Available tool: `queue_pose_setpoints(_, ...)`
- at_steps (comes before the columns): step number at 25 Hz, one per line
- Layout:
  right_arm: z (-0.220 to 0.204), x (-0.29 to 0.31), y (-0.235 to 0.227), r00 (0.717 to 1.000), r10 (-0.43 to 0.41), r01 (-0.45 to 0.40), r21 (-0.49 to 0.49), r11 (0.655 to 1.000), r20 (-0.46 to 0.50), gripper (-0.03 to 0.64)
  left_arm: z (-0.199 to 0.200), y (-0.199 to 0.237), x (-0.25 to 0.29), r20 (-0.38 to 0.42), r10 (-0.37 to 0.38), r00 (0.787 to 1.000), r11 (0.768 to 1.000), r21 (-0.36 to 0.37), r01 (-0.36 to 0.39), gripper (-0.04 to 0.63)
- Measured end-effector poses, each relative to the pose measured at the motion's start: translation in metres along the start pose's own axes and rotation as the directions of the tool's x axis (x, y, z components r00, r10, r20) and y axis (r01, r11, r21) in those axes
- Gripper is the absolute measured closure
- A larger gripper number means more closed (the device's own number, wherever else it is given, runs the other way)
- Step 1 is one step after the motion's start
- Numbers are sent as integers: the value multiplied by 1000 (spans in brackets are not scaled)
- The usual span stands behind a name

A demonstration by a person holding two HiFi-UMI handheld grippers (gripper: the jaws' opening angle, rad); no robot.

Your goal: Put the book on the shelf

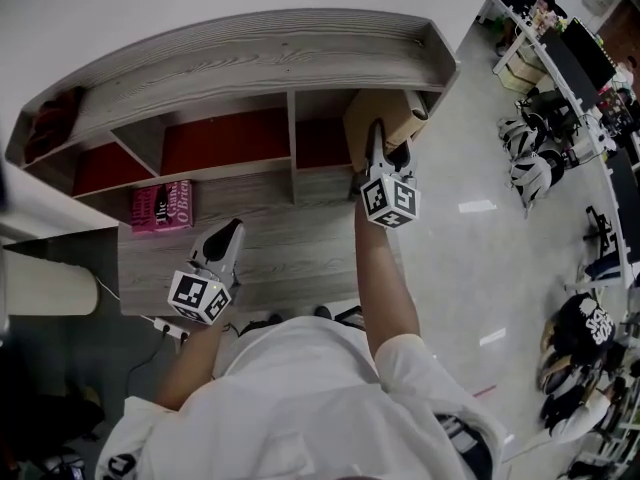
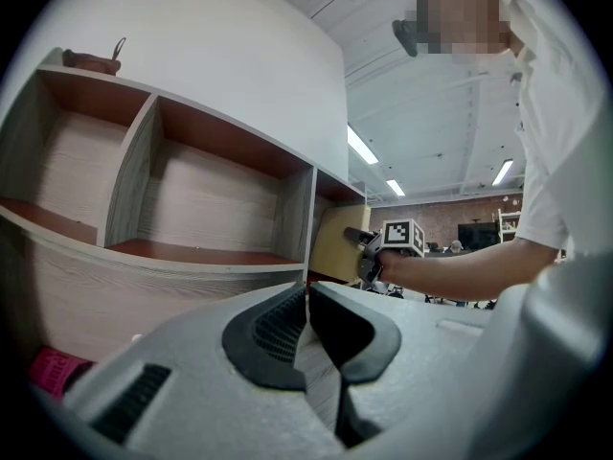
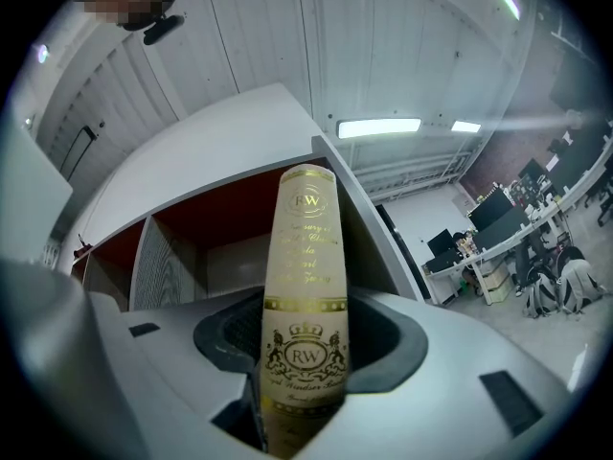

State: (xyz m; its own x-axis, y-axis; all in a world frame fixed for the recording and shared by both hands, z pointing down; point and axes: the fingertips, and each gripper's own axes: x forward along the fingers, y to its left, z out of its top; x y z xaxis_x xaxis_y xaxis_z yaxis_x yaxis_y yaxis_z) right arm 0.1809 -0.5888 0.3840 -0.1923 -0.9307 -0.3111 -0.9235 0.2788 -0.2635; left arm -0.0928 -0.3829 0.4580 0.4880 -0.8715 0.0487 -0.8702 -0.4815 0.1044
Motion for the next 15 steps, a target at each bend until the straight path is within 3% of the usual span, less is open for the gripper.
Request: queue_pose_setpoints(15,0,-1,-5,999,15,-15,4,1000,-47,402,-7,-11,-2,-3,-33,999,999,-9,33,571)
